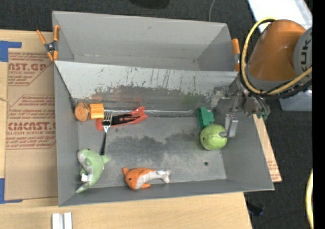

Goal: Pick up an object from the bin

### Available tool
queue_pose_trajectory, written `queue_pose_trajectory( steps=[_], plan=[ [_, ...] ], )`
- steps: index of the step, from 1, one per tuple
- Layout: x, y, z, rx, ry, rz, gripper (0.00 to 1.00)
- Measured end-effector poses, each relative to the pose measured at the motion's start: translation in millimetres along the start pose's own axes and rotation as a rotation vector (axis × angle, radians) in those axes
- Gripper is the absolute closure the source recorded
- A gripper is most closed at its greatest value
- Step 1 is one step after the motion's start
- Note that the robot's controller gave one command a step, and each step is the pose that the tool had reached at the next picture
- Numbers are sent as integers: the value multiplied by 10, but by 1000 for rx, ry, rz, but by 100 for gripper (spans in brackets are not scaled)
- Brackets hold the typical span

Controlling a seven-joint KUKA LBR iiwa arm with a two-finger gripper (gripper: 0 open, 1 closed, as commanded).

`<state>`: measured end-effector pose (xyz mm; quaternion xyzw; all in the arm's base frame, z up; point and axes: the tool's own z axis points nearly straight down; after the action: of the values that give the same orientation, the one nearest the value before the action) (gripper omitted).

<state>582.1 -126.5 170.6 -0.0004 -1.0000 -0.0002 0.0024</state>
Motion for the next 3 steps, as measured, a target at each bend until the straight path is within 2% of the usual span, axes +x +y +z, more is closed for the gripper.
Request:
queue_pose_trajectory(
  steps=[1,2,3],
  plan=[
    [-19,4,-45,1,-7,-2,0],
    [558,-53,603,2,-10,-83,0],
    [915,-167,854,3,-15,-141,0]
  ],
)
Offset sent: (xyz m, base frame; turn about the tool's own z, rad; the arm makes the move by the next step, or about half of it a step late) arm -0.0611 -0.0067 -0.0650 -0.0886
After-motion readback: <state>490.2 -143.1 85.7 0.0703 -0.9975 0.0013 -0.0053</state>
